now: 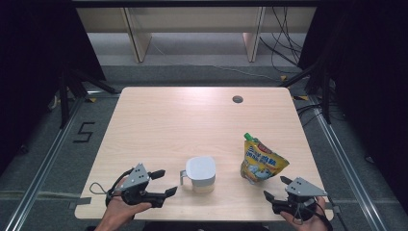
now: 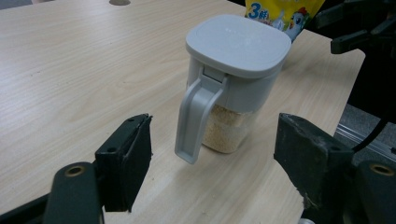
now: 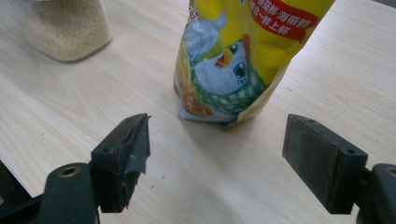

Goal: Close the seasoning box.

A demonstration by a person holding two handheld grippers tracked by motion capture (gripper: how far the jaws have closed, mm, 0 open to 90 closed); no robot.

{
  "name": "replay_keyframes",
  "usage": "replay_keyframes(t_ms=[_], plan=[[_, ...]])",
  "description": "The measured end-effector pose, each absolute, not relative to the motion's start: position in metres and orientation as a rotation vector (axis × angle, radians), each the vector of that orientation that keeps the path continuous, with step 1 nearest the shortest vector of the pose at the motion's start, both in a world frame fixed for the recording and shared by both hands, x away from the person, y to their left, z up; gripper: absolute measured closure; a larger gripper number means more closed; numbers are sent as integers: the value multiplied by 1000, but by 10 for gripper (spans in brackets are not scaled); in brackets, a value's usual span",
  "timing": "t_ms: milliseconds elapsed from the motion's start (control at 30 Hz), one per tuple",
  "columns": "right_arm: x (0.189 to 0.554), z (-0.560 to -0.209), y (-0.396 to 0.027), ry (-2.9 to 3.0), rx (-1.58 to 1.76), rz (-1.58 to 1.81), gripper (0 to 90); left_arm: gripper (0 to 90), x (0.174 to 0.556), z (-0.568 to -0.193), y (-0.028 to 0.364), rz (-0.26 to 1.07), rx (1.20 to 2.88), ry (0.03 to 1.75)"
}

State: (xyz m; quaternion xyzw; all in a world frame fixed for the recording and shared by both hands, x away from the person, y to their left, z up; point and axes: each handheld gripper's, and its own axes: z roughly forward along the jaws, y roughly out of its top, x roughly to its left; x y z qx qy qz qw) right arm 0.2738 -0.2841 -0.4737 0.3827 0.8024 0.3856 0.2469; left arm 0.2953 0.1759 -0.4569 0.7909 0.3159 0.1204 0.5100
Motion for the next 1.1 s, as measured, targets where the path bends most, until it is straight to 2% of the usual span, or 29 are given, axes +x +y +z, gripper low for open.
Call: replay_keyframes(t_ms=[367,600,1100], plan=[[272,-472,-282,2190,1042,1059,238,259,286,-469,178,289,1916,785],[271,-472,-282,2212,1065,1064,237,251,282,-480,172,289,1987,765],[264,-473,-282,2242,1080,1103,185,223,271,-487,170,283,2010,773]])
